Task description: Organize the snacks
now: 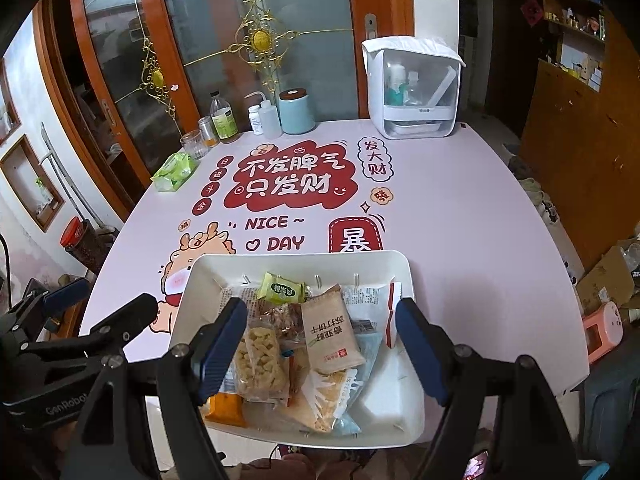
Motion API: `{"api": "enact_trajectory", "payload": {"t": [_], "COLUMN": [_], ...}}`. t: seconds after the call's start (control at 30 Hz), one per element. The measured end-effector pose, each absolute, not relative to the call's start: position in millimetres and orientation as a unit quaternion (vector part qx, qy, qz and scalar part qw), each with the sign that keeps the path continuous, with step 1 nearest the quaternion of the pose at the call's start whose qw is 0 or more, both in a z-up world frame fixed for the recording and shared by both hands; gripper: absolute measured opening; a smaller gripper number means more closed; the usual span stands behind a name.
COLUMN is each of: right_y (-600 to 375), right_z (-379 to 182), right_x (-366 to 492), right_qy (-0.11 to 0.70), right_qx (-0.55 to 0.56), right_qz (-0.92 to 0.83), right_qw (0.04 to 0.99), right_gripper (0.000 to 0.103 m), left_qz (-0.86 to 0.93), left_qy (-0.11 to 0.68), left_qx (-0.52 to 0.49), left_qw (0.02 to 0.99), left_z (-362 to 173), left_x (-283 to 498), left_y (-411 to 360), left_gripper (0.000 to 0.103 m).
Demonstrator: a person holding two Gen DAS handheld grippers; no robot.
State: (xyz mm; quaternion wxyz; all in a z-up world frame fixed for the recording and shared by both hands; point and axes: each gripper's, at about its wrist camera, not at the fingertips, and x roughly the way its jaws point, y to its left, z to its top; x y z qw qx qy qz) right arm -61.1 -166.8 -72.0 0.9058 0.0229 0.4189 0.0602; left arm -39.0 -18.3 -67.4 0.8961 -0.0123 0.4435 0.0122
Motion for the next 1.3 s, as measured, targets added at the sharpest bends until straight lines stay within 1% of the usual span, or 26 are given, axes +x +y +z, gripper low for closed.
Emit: {"api": "enact_trajectory", "payload": {"t": [0.97,1.3], "right_y": [-174,-175], "right_z": [-80,-82], "right_x": [-59,-60], "right_qy": [0.424,0.425], "right_qx": [0.026,0.027], "right_qz": [0.06,0.063], "right_qw": [0.903,0.903], "right_gripper": [0.077,0.077], "left_qz": [0.013,0.019], "left_qy": [0.449,0.452], "left_qx": [-0.006,-0.003], "left_qw": [0.894,0.892], "left_z": [-69,-75], "left_x": [-35,-45], "left_y": [-24,-25], "left_gripper": [0.097,0.097]}}
